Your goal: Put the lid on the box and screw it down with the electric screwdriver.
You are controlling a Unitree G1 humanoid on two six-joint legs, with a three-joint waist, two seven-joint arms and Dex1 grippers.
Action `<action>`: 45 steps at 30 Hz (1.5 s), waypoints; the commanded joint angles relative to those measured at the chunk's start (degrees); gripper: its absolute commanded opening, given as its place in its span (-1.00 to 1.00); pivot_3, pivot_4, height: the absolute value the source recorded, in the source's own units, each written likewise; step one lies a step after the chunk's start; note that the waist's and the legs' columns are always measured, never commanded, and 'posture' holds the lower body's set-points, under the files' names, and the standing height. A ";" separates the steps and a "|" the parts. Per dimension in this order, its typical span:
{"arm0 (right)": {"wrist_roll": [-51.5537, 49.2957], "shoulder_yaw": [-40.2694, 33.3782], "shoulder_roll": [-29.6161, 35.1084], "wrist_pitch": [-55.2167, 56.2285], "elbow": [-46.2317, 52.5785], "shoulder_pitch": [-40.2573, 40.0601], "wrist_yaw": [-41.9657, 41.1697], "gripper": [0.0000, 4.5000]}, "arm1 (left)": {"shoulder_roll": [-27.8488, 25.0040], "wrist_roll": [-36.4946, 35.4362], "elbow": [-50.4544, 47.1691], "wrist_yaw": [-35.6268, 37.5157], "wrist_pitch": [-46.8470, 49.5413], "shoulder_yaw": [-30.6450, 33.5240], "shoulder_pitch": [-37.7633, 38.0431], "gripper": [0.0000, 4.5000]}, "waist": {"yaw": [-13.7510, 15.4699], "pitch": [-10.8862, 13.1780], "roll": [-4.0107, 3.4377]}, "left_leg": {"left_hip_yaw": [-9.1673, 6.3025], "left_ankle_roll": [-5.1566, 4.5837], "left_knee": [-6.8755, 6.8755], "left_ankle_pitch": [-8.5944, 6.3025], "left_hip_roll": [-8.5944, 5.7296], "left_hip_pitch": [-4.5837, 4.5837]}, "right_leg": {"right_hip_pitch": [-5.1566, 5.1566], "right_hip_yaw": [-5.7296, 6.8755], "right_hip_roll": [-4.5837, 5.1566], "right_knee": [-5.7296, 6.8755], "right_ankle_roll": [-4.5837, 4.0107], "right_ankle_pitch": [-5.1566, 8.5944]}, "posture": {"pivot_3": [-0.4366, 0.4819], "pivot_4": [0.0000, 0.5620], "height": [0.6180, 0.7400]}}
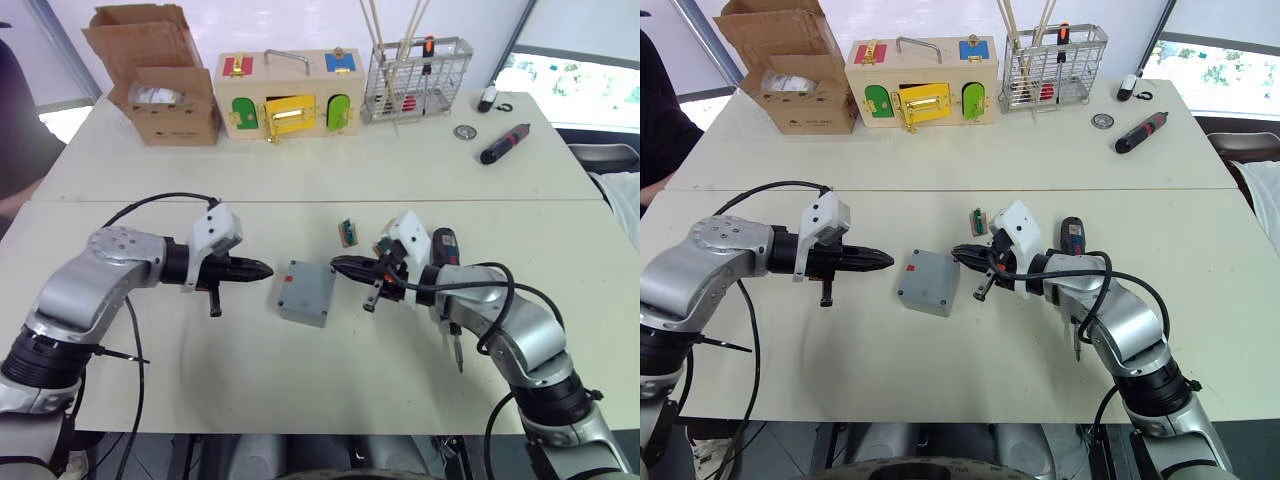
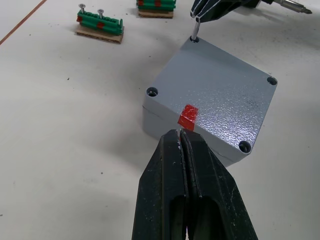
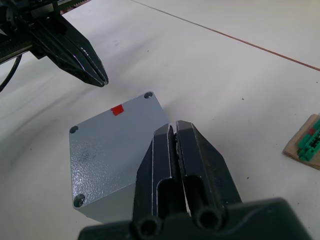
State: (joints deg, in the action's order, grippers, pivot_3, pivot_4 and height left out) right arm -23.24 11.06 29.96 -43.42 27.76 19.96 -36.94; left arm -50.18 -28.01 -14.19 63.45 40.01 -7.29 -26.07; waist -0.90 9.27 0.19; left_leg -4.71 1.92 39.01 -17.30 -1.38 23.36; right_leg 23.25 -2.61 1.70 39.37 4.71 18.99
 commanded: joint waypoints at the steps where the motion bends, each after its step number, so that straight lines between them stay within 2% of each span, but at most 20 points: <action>1: 0.57 0.64 0.31 1.07 1.12 0.08 -0.56 -0.99 | 0.12 -0.26 -1.08 -0.24 -0.28 1.75 -0.27 -1.00 | 0.01 0.00 0.00 | 0.00 0.00 0.00 0.00 0.00 0.00 | 0.00 0.00 0.00 0.00 0.00 0.00 | -0.05 -0.47 1.00; 23: 4.16 3.11 0.20 2.82 -1.09 1.14 -1.33 -0.99 | 0.61 -0.19 -1.11 -0.64 -0.34 1.79 -0.08 -1.00 | -0.01 0.00 0.00 | 0.00 0.00 0.00 0.00 0.00 0.00 | 0.00 0.00 0.00 0.00 0.00 0.00 | -0.05 -0.47 1.00; 26: 3.54 2.52 0.63 2.05 -0.22 1.21 -1.93 -0.60 | 0.61 -0.25 -1.18 -0.63 -0.31 1.85 -0.17 -1.00 | -0.01 0.00 0.00 | 0.00 0.00 0.00 0.00 0.00 0.00 | 0.00 0.00 0.00 0.00 0.00 0.00 | -0.05 -0.47 1.00; 30: 2.30 0.03 1.65 0.33 2.14 2.15 -2.02 0.34 | 1.02 -0.78 -1.17 -0.44 -0.07 1.86 -1.14 -1.00 | 0.03 0.00 0.00 | 0.00 0.00 0.00 0.00 0.00 0.00 | 0.00 0.00 0.00 0.00 0.00 0.00 | -0.05 -0.47 1.00; 33: -2.19 -6.45 2.80 -5.41 5.71 4.40 -0.80 0.78 | 2.22 -1.76 -1.43 0.01 0.29 1.66 -3.10 -1.00 | 0.23 0.00 0.00 | 0.00 0.00 0.02 0.00 -0.01 0.01 | 0.00 0.00 0.02 0.00 0.00 0.00 | -0.05 -0.47 1.00; 36: -8.72 -15.84 2.59 -14.78 7.88 7.69 2.84 0.78 | 3.90 -3.10 -2.11 0.44 1.21 1.37 -5.60 -1.00 | 0.22 0.00 0.00 | -0.02 0.00 0.04 0.00 -0.01 0.01 | -0.02 0.01 0.02 0.00 0.00 0.00 | -0.05 -0.47 1.00; 39: -14.75 -23.71 8.50 -31.23 7.45 12.47 3.09 0.78 | 6.47 -5.35 -4.58 0.15 2.53 0.70 -7.86 -1.00 | 0.26 0.00 0.00 | -0.02 0.00 0.03 0.00 -0.01 0.02 | -0.02 0.02 0.03 0.00 0.00 0.00 | -0.05 -0.47 1.00; 42: -18.48 -25.87 16.19 -46.44 5.80 15.19 2.61 0.78 | 8.72 -6.83 -7.07 0.12 2.96 -0.20 -8.58 -1.00 | 0.29 0.01 -0.01 | -0.02 -0.03 0.02 -0.02 -0.05 0.04 | -0.04 0.03 0.09 -0.05 0.00 0.00 | -0.05 -0.47 1.00; 45: -25.07 -25.98 23.78 -49.08 1.74 12.55 5.06 0.78 | 9.96 -7.38 -8.85 -0.11 3.25 -1.00 -8.49 -1.00 | 0.14 0.00 0.00 | 0.01 -0.16 0.02 -0.09 -0.02 0.04 | -0.05 0.01 0.05 -0.08 0.00 0.00 | -0.05 -0.47 1.00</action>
State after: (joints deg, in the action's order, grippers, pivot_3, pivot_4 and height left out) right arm -44.43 -13.89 51.39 -90.99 30.82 33.13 -33.00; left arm -40.07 -34.48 -20.96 63.45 43.43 -8.54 -34.15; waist -0.76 9.27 0.20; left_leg -4.68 1.75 39.02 -17.40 -1.40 23.39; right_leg 23.22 -2.62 1.75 39.29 4.71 18.99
